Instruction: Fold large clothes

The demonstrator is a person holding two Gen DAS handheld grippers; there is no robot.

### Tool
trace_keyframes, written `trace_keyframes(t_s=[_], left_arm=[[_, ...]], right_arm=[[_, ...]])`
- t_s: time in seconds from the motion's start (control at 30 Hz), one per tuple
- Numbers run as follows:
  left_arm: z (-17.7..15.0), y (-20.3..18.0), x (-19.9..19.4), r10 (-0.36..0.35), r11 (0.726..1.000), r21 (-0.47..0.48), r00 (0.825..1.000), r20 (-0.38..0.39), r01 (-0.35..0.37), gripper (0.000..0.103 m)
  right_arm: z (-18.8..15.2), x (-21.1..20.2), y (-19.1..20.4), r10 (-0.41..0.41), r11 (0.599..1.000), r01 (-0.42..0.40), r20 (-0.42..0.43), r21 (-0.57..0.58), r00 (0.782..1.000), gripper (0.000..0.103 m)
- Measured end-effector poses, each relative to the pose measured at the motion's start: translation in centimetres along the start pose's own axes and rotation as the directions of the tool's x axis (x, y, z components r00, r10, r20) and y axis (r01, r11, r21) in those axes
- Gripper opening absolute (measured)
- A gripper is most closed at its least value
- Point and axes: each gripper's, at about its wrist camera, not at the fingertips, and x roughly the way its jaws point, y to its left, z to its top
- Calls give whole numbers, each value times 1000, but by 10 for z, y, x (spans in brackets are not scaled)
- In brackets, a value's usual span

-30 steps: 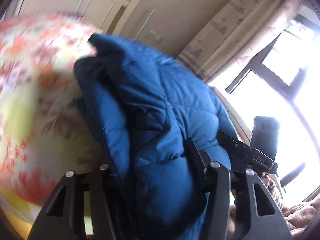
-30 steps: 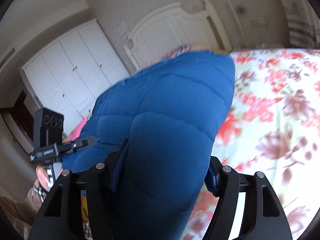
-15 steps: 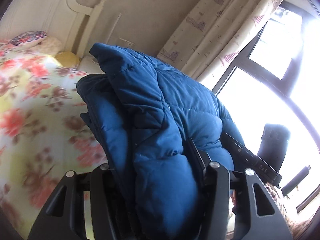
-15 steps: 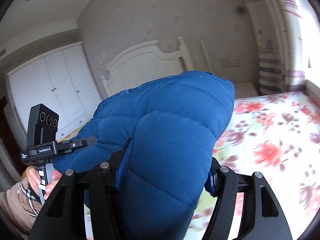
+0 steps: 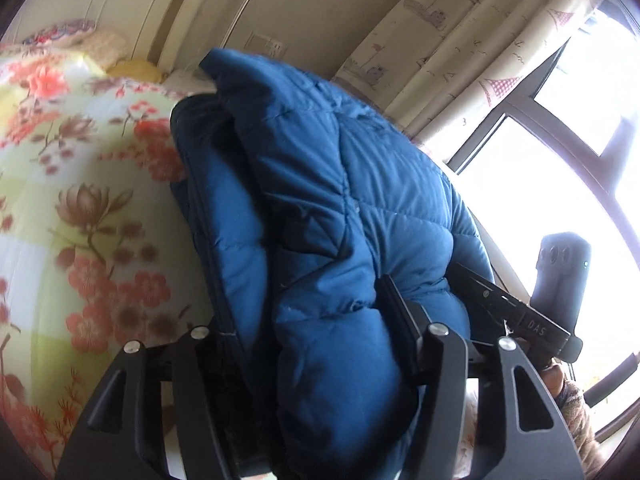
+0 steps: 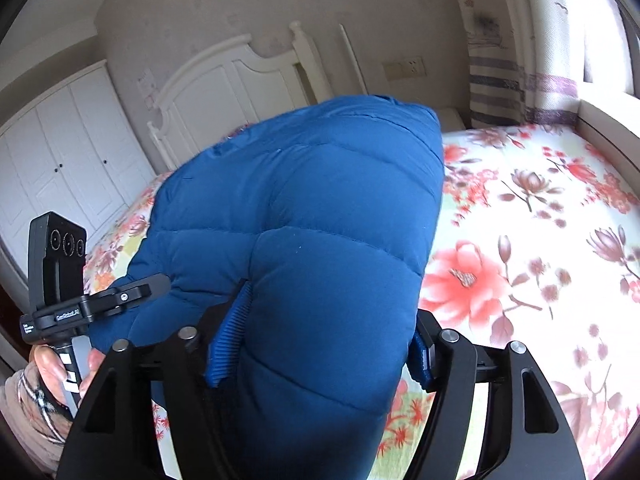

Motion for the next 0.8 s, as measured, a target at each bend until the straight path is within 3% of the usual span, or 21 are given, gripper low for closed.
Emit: trace_keyframes(t_s=[0.13,0.2,0.3,0.37,0.47,0.6,0.63,0.67,0.73,0.8], left_arm=[[-2,-7,-5,35,999,32,999,-8,-35,67],[-5,-9,-7,45,998,39,999,-2,-45,68],[-7,-6,-9,41,999,20,999,5,-41,69],[-8,-5,-10,42,999,11,999,9,-42,70],[-11,-8,-16,84,996,22,996,15,-84,79],[-13,-21,-37,194,976,94,979,56,-198,97],[-13,-26,-46,226,965,113,970,86,-235,97],[-14,-37,-60,279,943,145,950,143,-299,98],[-15,-61,-85,367,882,209,893,262,-423,101],[-18,-97,-114,441,771,282,798,412,-571,101]], right_arm=[[-2,-17,5,-86,993,88,-28,82,996,79],[1,-38,24,-179,983,177,62,40,982,80],[-1,-57,69,-202,966,227,190,-121,961,81],[-4,-45,95,-249,923,288,175,-254,953,81],[-17,-4,103,-307,884,304,49,-356,950,84],[-18,-11,94,-282,911,288,65,-296,957,87],[-15,-21,95,-271,922,276,55,-271,961,87],[-16,-32,98,-252,929,259,61,-263,966,87],[-17,-67,112,-226,930,255,136,-264,965,87],[-16,-97,126,-215,926,264,200,-268,956,87]])
